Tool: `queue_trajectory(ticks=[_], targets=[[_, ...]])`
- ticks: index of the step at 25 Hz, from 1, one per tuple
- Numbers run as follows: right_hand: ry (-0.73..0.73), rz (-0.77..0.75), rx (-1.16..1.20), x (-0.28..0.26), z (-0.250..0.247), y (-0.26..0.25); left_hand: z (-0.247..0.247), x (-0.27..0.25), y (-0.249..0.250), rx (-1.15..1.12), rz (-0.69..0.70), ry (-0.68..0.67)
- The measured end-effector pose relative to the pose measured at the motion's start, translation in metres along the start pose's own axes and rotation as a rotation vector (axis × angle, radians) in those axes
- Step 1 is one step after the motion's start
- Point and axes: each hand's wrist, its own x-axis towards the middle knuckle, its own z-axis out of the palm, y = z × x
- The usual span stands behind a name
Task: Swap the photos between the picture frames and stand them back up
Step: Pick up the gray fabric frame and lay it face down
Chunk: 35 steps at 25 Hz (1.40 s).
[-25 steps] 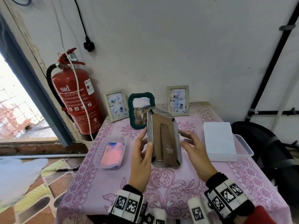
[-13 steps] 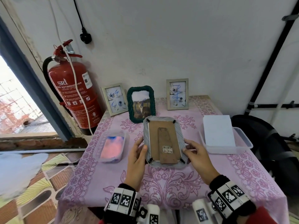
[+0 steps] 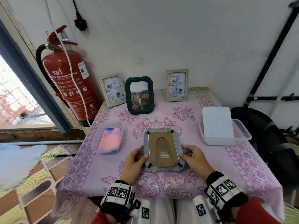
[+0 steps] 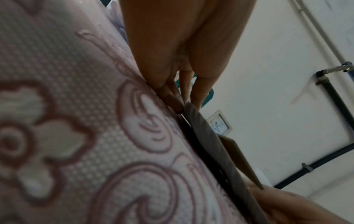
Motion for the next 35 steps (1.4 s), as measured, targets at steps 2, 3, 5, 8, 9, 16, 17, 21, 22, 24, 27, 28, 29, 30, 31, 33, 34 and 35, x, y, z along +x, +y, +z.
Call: queue_trajectory(ticks=[2,3,5,8,9,16,17,21,22,24,27,28,29,30,31,33,34,35], targets=[[0.004,0.002,-0.012,-0.001,-0.001,0.002,-0.001,0.0,-0.004,0.012,-0.001,0.012],[-0.009,0.012,0.01,-0.002,-0.002,0.003,-0.001,-0.001,-0.006,0.025,0.009,0.014],[-0.065,0.034,0.057,-0.003,-0.004,0.004,-0.002,-0.002,-0.008,0.043,0.031,0.0],[-0.141,0.018,0.044,-0.004,-0.008,0.006,-0.004,-0.003,-0.011,0.08,0.048,-0.023],[-0.156,0.006,0.026,-0.004,-0.009,0.008,-0.005,-0.004,-0.012,0.105,0.057,-0.033],[-0.122,-0.071,-0.033,-0.004,-0.007,0.014,-0.005,-0.005,-0.01,0.189,0.112,-0.047],[-0.118,-0.069,-0.026,-0.004,-0.007,0.014,-0.005,-0.005,-0.01,0.207,0.121,-0.054],[-0.142,-0.041,-0.006,-0.003,-0.007,0.012,-0.006,-0.006,-0.008,0.244,0.136,-0.078],[-0.147,-0.037,-0.001,-0.004,-0.007,0.012,-0.007,-0.006,-0.008,0.249,0.138,-0.082],[-0.15,-0.027,0.019,-0.005,-0.007,0.011,-0.008,-0.005,-0.009,0.249,0.132,-0.095],[-0.155,-0.012,0.054,-0.007,-0.007,0.008,-0.01,-0.004,-0.009,0.236,0.119,-0.097],[-0.156,-0.007,0.067,-0.007,-0.007,0.008,-0.01,-0.004,-0.009,0.231,0.117,-0.097],[-0.158,-0.002,0.077,-0.007,-0.008,0.007,-0.009,-0.004,-0.01,0.225,0.115,-0.098],[-0.161,0.002,0.084,-0.007,-0.009,0.006,-0.009,-0.004,-0.01,0.217,0.111,-0.097],[-0.167,0.007,0.087,-0.007,-0.009,0.005,-0.01,-0.005,-0.01,0.209,0.106,-0.094],[-0.18,0.018,0.091,-0.007,-0.011,0.004,-0.01,-0.005,-0.009,0.199,0.091,-0.094],[-0.186,0.025,0.095,-0.007,-0.011,0.004,-0.01,-0.005,-0.008,0.198,0.083,-0.096],[-0.188,0.033,0.103,-0.008,-0.011,0.004,-0.009,-0.004,-0.008,0.194,0.075,-0.095]])
